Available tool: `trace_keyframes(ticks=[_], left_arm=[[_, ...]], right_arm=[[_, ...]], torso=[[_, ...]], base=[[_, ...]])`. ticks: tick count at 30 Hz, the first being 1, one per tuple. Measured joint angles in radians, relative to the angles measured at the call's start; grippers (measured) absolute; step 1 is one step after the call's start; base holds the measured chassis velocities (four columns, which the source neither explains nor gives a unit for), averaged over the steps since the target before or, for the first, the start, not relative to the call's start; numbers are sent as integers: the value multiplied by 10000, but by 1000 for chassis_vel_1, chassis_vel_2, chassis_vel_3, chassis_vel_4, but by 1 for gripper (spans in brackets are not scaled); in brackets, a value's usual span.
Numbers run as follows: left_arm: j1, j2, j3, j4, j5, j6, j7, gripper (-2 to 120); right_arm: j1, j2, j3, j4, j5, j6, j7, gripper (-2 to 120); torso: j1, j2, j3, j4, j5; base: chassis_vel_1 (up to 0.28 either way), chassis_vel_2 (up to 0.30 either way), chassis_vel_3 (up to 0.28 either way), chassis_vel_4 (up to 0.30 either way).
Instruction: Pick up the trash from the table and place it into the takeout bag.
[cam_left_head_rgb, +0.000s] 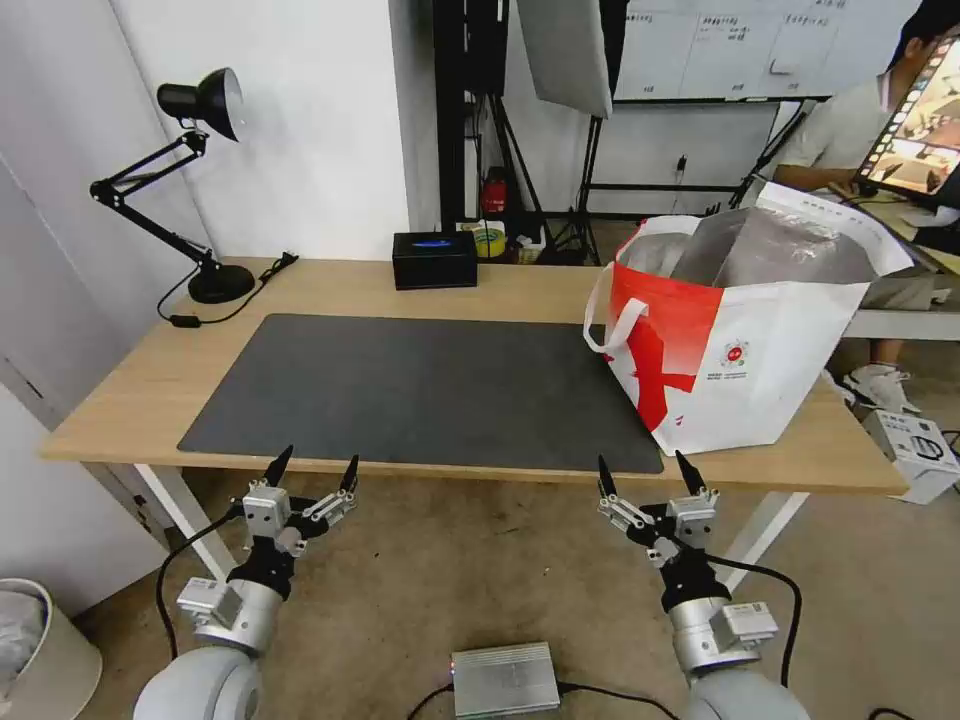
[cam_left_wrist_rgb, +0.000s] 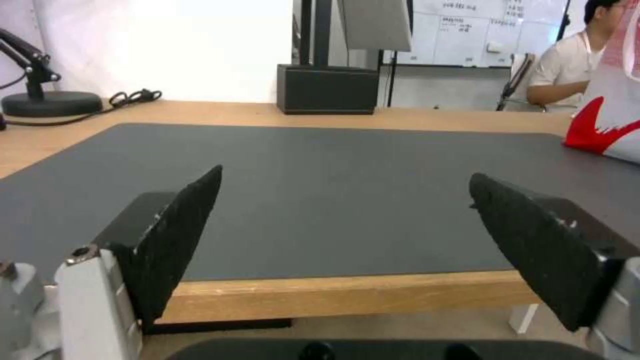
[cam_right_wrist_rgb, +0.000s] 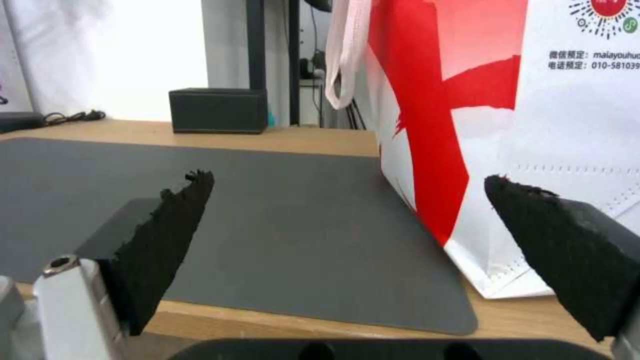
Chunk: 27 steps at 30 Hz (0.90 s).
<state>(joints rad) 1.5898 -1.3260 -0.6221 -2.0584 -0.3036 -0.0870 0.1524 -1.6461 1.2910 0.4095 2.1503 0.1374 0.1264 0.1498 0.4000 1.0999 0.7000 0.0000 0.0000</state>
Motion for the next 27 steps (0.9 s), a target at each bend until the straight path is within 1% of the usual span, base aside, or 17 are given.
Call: trace_keyframes(ticks=[6,27], left_arm=[[-15,-24,31,69,48,-134,-1,100],[-26,-4,17,71,106,-145,-23,100]], right_arm=[[0,0,0,0,0,0,0,100],[0,0,0,0,0,0,0,100]], torso=[[0,0,0,0,0],[0,0,0,0,0]], base=[[0,0,0,0],[0,0,0,0]])
